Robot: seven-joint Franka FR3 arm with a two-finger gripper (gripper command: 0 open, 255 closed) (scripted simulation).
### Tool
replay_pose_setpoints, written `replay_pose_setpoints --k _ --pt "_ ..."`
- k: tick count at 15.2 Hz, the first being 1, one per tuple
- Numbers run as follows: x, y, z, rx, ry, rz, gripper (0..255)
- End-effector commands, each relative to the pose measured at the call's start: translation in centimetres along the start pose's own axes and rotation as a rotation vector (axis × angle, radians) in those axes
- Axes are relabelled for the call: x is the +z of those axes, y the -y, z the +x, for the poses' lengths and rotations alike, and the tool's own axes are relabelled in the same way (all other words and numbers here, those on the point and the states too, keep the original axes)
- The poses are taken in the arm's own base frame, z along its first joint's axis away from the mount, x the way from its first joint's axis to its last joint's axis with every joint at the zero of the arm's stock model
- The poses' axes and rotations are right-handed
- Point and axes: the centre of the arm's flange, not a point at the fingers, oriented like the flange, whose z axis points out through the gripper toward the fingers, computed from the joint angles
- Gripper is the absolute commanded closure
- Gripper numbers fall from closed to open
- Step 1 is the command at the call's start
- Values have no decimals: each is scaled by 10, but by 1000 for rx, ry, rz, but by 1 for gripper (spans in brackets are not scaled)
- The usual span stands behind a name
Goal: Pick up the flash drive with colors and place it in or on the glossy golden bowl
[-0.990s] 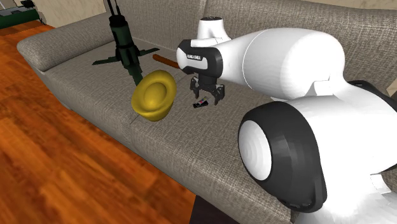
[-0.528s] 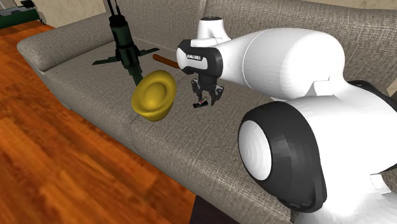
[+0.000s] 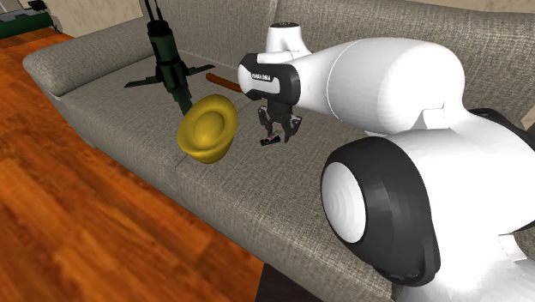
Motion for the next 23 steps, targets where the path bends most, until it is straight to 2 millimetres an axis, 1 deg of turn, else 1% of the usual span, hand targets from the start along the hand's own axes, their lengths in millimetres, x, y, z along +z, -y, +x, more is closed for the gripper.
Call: replay_pose_setpoints --k 1,23 --pt "-4 0 -1 -1 2 -1 255" --pt "-121 0 -3 -1 2 -1 255"
